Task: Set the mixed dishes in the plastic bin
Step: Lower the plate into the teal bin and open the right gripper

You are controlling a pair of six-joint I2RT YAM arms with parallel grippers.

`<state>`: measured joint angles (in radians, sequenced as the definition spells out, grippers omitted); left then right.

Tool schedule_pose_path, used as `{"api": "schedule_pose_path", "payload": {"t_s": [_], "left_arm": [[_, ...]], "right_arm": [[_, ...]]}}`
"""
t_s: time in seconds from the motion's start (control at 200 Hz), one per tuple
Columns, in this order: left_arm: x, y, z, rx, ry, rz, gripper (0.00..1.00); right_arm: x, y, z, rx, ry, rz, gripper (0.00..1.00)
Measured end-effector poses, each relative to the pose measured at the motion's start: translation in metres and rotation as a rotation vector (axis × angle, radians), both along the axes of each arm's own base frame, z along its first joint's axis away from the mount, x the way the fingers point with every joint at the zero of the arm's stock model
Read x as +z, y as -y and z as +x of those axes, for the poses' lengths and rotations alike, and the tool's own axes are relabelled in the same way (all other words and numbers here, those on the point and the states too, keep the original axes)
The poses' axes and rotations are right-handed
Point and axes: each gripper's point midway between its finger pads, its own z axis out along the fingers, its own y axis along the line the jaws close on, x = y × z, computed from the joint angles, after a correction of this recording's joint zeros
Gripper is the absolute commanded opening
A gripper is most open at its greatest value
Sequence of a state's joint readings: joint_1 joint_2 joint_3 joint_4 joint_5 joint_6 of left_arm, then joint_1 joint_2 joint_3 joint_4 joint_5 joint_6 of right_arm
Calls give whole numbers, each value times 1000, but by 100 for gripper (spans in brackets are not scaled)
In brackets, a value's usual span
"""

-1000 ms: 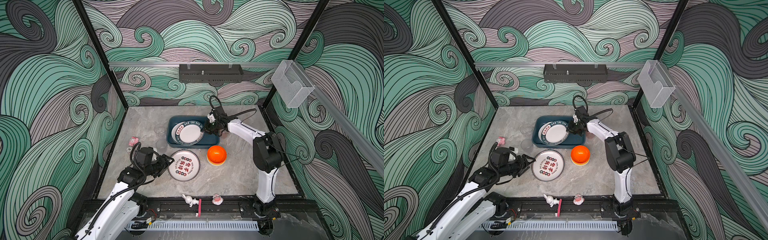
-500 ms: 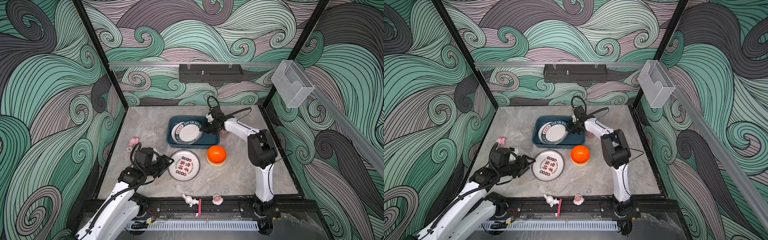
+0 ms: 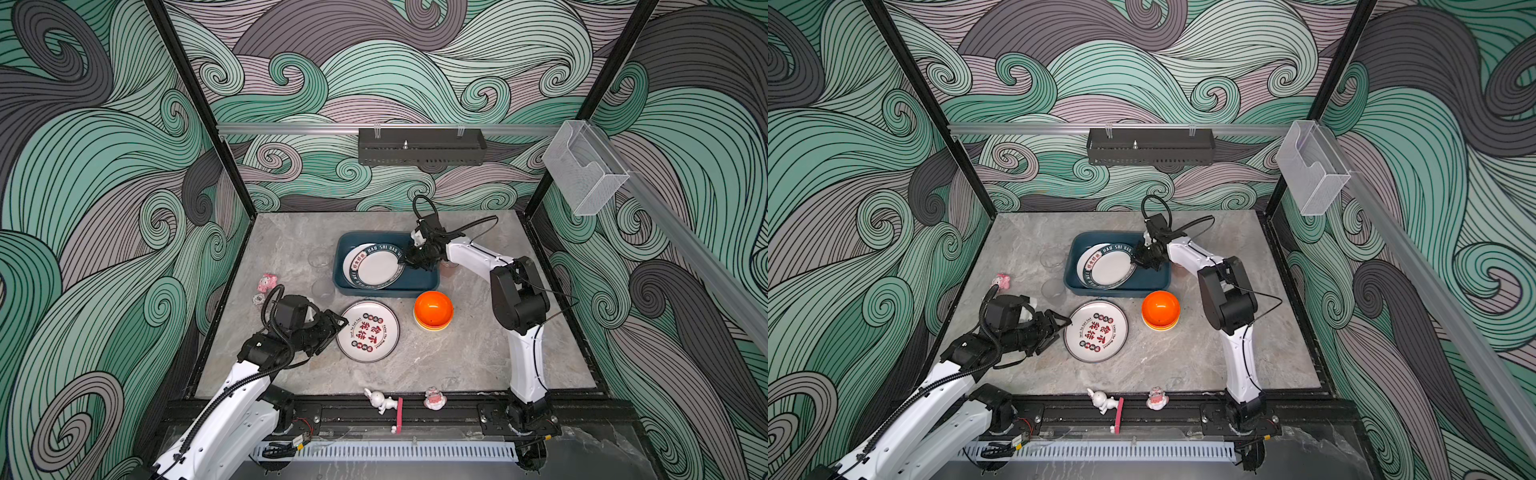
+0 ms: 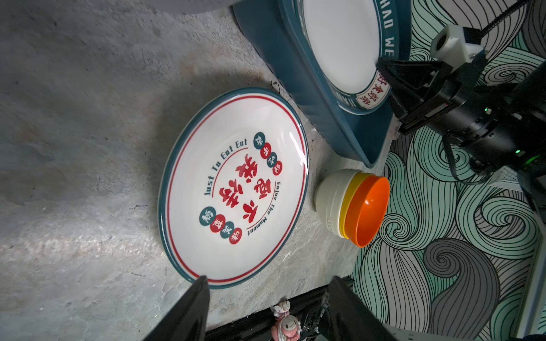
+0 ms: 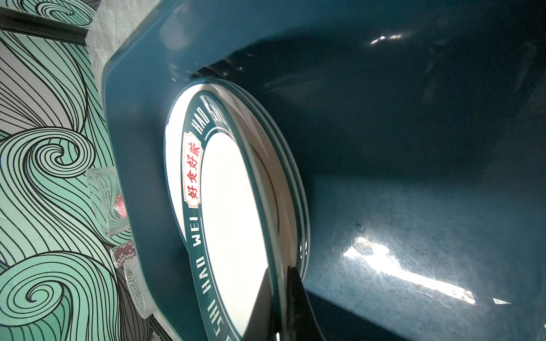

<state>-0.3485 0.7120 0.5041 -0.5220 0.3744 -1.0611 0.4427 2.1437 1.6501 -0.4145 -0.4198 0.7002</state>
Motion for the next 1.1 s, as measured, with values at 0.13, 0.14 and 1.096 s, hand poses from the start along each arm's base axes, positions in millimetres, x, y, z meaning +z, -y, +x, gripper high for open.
{"api": "schedule_pose_path", "payload": {"t_s": [0.13,0.14,1.096], "left_arm": [[0,0,0,2,-1,-1,67],[0,0,0,2,-1,-1,67],[-3,0,0,3,-10,2,67]], "right_arm": [[0,0,0,0,2,0,0],[0,0,0,0,2,0,0],[-7,0,2,20,4,-76,15]]}}
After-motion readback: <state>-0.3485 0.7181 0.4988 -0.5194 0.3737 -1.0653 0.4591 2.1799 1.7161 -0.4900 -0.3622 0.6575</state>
